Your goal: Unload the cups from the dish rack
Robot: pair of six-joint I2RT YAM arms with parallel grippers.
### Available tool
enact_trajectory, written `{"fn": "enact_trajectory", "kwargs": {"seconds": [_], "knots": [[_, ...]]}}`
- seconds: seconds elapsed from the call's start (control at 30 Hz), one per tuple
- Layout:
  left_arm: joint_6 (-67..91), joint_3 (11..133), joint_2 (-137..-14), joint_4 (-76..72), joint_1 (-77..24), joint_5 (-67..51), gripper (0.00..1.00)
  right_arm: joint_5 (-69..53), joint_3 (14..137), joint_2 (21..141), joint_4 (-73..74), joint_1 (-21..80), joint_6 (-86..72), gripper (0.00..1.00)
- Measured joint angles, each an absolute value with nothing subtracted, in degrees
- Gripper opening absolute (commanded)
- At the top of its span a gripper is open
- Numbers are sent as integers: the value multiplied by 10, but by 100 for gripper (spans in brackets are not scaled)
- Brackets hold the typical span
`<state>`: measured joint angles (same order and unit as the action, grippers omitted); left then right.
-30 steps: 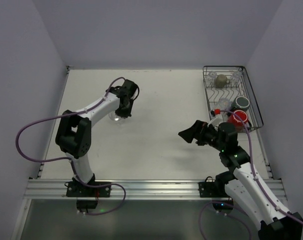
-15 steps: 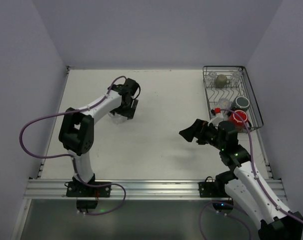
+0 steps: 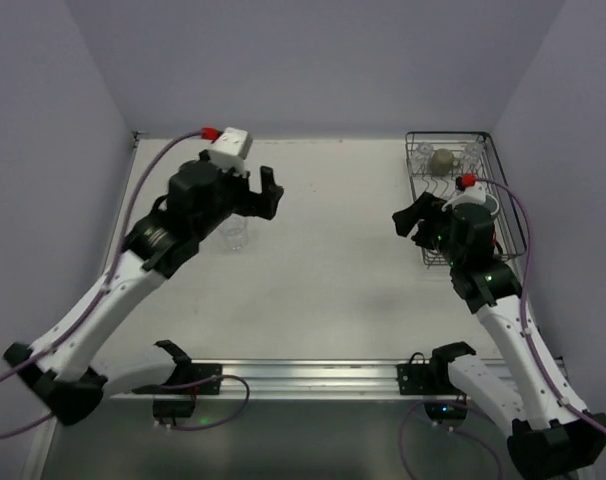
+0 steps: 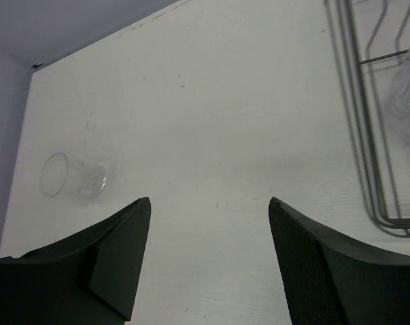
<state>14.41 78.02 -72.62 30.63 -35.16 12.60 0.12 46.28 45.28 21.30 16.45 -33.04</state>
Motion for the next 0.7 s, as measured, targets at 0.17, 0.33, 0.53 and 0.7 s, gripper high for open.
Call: {"fn": "enact_trajectory", "kwargs": {"seconds": [0.17, 0.33, 0.53, 0.7], "knots": [[154, 662, -484, 178, -366, 21, 100, 77, 529, 563, 234, 70, -304, 74], [161, 497, -424, 126, -364, -74, 100, 129, 587, 688, 250, 17, -283, 86], [155, 423, -427, 162, -364, -116, 100, 143, 656, 821, 256, -16, -262, 86], [153, 423, -415, 142, -366, -146, 100, 152, 688, 874, 259, -30, -253, 86]]}}
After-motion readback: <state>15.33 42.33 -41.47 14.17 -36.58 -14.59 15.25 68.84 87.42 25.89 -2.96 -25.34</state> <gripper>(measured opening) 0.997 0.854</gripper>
